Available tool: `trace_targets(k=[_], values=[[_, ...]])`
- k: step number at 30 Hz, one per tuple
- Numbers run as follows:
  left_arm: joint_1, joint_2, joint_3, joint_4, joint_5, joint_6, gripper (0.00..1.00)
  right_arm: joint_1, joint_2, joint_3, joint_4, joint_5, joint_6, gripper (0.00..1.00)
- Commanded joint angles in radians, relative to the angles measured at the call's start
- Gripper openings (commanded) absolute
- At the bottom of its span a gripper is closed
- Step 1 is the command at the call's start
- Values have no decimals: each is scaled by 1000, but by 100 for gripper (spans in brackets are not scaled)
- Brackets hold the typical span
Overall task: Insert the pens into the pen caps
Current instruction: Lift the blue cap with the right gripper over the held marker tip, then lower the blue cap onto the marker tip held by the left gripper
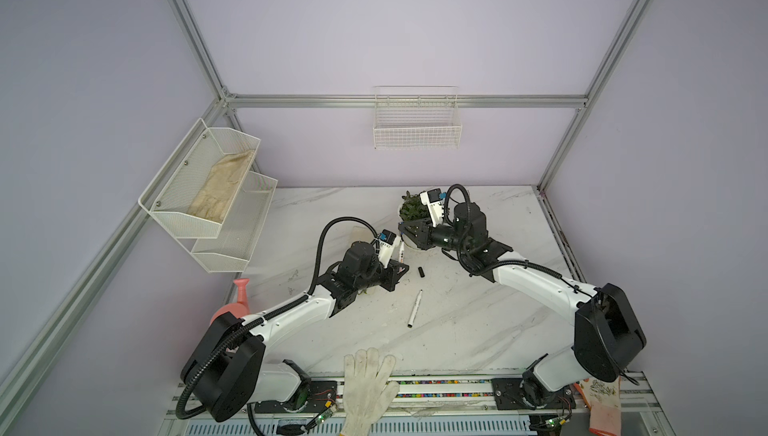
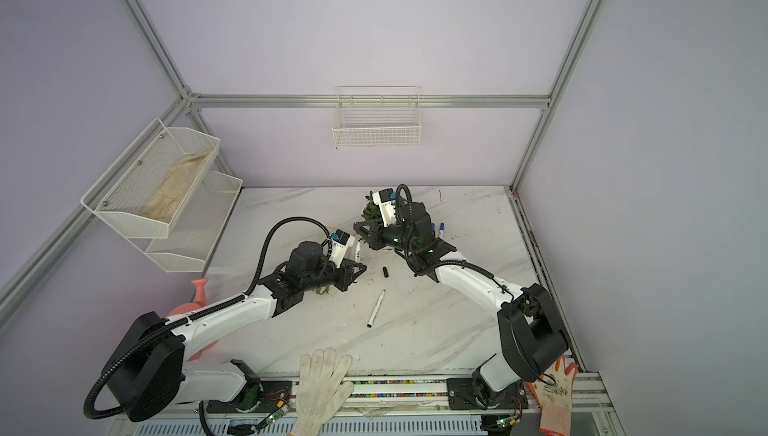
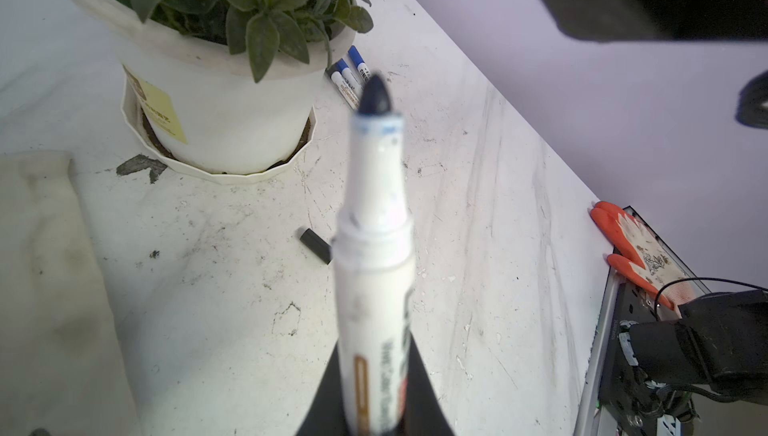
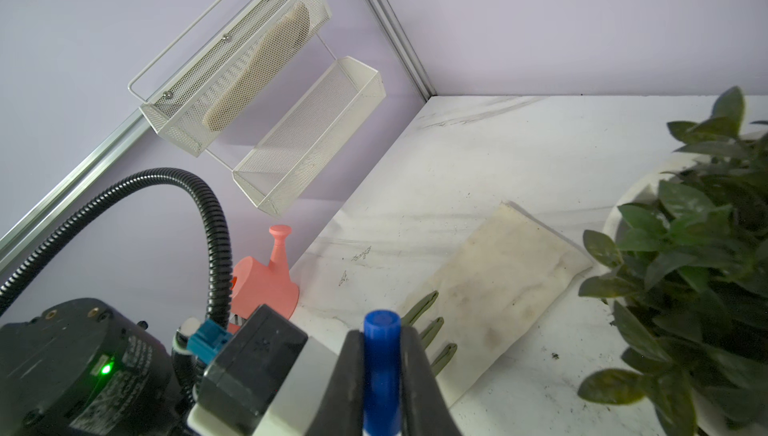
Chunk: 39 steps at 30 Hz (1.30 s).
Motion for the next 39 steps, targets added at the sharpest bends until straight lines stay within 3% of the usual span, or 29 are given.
trace_targets(k=[1, 27, 39], values=[[-5, -10, 79, 66, 15, -5, 0, -9, 17, 6, 30, -35, 8, 0], [0, 26, 93, 167, 6, -69, 0, -39, -17, -11, 14, -143, 0, 0], [3, 38, 95, 199, 54, -91, 0, -56, -12, 5, 19, -140, 6, 0]])
